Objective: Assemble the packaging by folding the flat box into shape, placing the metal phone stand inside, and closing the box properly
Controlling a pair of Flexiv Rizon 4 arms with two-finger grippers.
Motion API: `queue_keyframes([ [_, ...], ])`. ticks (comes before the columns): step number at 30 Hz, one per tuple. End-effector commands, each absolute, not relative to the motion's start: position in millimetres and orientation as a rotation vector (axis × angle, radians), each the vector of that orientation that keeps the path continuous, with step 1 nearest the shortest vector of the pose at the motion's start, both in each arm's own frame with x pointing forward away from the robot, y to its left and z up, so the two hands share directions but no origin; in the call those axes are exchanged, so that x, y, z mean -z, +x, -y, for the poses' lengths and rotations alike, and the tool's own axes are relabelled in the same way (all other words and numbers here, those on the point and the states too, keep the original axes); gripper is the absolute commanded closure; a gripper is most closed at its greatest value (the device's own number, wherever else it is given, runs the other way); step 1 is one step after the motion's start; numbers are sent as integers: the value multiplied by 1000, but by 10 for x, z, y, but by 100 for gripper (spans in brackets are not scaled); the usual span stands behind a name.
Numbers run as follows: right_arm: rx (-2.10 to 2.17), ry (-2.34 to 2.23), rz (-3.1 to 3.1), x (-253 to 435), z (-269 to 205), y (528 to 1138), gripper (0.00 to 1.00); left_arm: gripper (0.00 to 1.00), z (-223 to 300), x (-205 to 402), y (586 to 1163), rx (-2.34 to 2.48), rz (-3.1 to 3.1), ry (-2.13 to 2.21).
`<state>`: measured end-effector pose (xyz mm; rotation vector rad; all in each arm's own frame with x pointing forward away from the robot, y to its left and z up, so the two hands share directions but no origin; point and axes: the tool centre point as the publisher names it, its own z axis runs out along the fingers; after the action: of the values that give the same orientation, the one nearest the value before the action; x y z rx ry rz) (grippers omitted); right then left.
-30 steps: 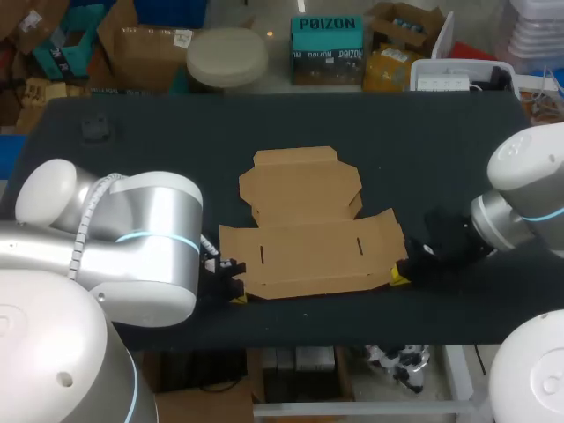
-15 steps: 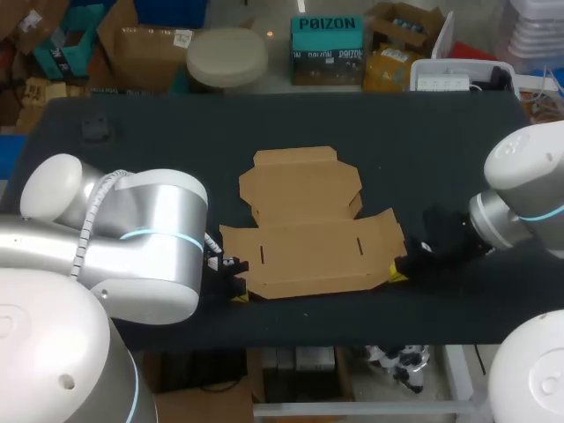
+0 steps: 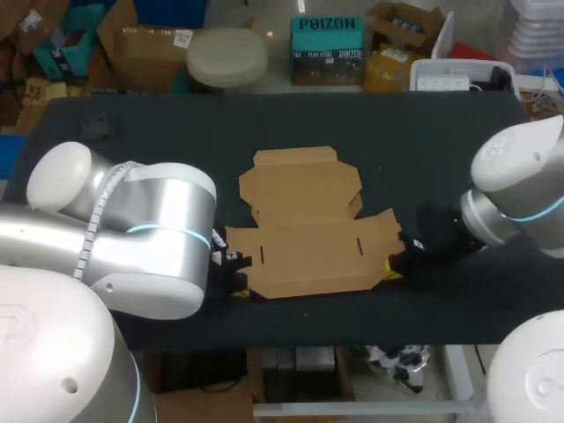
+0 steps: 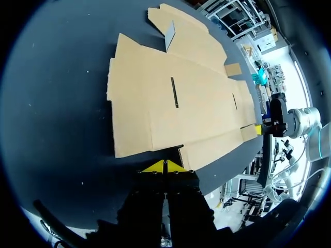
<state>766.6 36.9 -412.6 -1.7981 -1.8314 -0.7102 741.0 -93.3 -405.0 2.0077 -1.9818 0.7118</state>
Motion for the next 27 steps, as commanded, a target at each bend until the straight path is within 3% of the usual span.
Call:
queue_keyframes([
  [1,705,-1798,1832,4123,-388,7684,100,100,956,4025,7454,-693,1984,2011],
  [27,644,-1850,1890,4042,-484,7674,100,100,1108,3919,7466,-590,2034,2019],
])
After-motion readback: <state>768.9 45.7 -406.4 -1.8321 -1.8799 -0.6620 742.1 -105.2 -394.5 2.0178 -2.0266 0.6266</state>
